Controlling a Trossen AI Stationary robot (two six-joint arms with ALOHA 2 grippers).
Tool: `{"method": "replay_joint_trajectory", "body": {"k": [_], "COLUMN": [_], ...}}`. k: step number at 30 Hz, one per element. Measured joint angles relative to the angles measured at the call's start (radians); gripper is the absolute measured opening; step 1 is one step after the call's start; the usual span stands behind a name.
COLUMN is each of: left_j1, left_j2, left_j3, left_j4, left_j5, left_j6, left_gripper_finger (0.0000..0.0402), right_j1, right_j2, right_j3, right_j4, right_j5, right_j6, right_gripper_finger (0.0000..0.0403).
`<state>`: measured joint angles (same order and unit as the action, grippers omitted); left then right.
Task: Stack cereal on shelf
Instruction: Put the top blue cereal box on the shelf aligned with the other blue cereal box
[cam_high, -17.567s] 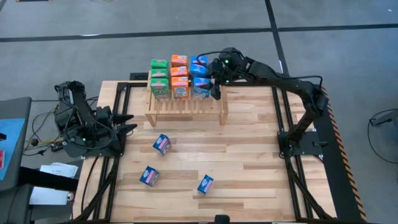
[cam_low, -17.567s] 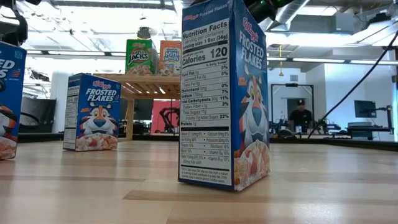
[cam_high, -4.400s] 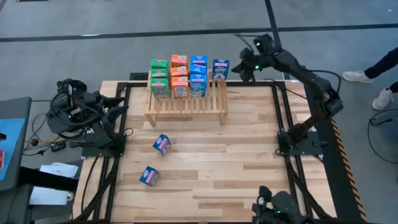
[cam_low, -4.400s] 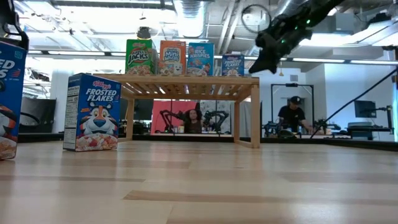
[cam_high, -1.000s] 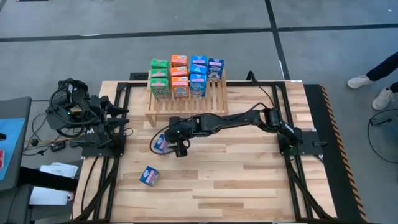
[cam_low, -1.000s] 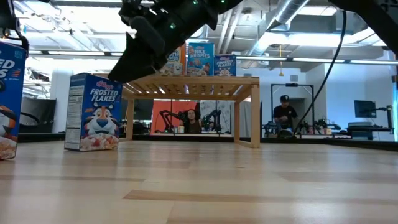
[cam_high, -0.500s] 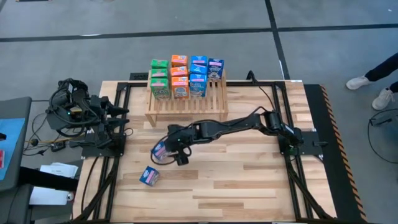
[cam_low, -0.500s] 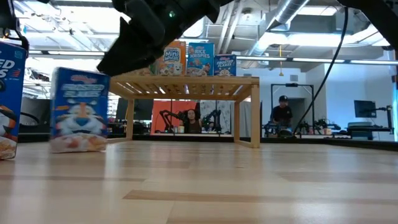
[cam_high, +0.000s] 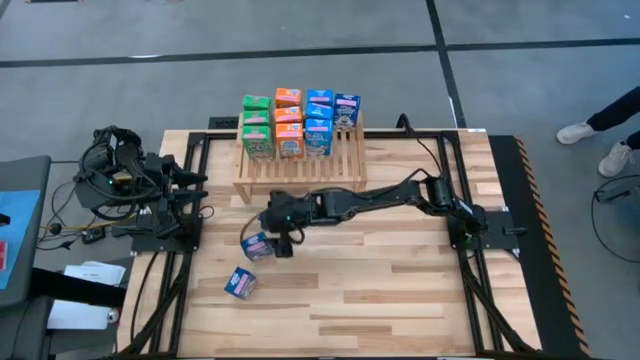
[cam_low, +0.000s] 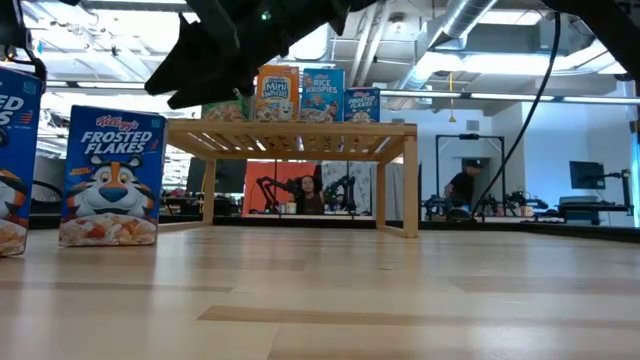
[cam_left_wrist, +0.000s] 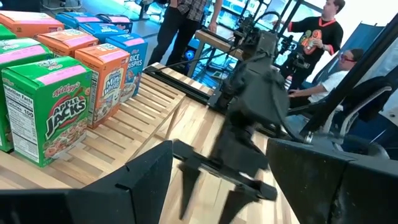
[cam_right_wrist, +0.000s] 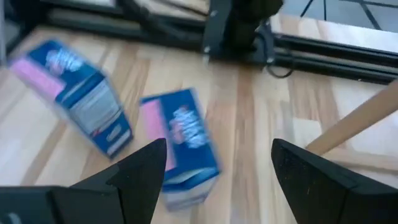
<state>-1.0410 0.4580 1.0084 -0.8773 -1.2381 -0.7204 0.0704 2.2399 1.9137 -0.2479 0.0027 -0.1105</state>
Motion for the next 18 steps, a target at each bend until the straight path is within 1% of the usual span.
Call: {"method": "replay_joint_trajectory", "body": {"k": [3,8,10,15,16,18], "left_j1": [0.0,0.0,0.0,0.0,0.0,0.0], "left_j2": [0.0,0.0,0.0,0.0,0.0,0.0], "left_j3": [0.0,0.0,0.0,0.0,0.0,0.0], "left_j4": [0.0,-0.001,-0.006,-0.008,-0.008,-0.008], "left_j5": [0.0,0.0,0.001,0.0,0.0,0.0], "left_j6": [-0.014,-0.02,-0.019,-0.018,-0.018,-0.018], "left_gripper_finger": [0.025,0.025,0.025,0.025,0.025,0.025], "right_j1": [-0.027,-0.034,-0.034,-0.039,-0.043,-0.054], "right_j2": [-0.001,-0.001,-0.001,-0.001,-0.006,-0.04], "right_j3": [0.0,0.0,0.0,0.0,0.0,-0.003], "right_j4": [0.025,0.029,0.034,0.003,-0.026,-0.138], "right_j5": [-0.077,-0.218,-0.24,-0.244,-0.254,-0.275], "right_j6": [0.024,0.019,0.01,0.013,0.013,0.0], "right_gripper_finger": [0.0313,0.0313,0.0312,0.0308,0.0307,0.0306]}}
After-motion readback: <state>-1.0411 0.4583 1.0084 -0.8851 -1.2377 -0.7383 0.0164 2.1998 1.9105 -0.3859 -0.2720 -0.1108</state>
